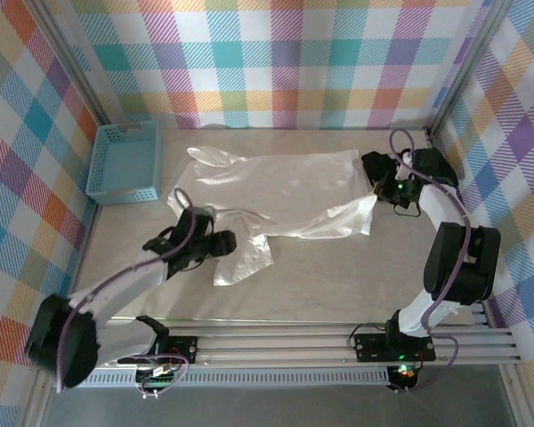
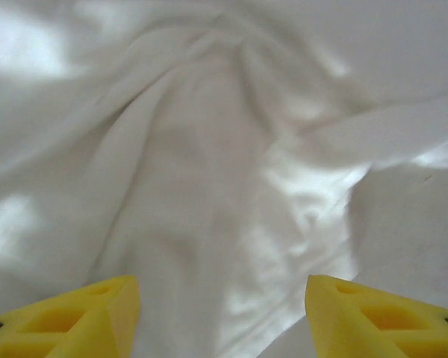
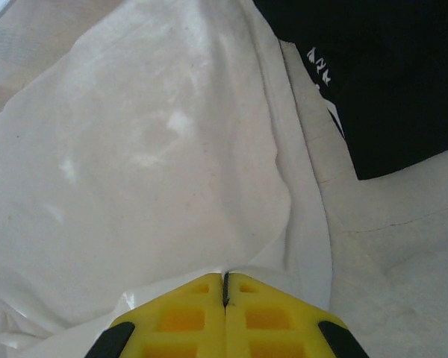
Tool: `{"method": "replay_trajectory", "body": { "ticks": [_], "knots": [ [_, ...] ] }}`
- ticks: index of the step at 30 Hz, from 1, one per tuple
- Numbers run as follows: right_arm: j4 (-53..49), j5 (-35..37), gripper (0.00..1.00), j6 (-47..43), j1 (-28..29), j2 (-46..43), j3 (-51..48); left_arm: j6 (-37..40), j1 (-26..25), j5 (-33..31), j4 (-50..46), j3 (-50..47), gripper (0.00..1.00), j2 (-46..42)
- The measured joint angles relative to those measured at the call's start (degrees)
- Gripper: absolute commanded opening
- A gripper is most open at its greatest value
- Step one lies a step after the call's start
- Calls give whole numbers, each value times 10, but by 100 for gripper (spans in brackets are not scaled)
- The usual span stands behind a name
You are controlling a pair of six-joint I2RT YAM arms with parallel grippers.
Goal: Fold the inside-out t-shirt
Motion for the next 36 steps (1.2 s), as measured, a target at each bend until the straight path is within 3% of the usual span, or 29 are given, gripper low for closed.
{"method": "replay_trajectory", "body": {
  "ticks": [4, 10, 18, 21, 24, 30, 36],
  "knots": [
    [0, 0, 0, 0, 9, 0, -1, -14, -5, 5, -64, -52, 61, -24],
    [-1, -2, 0, 0, 14, 0, -2, -16, -17, 40, -58, -59, 56, 30],
    [-1, -2, 0, 0, 14, -1, -4, -14, -18, 69, -13, -59, 32, 77],
    [-1, -2, 0, 0, 14, -2, -4, -14, -18, 68, -9, -60, 12, 78],
    [-1, -2, 0, 0, 14, -4, -5, -18, -19, 66, -4, -60, 2, 71],
    [-2, -16, 0, 0, 14, -52, -16, -23, -17, 8, -75, -26, 0, -98],
    [7, -41, 0, 5, 14, -206, -36, 3, 0, -93, -141, 144, 0, -265]
  ]
}}
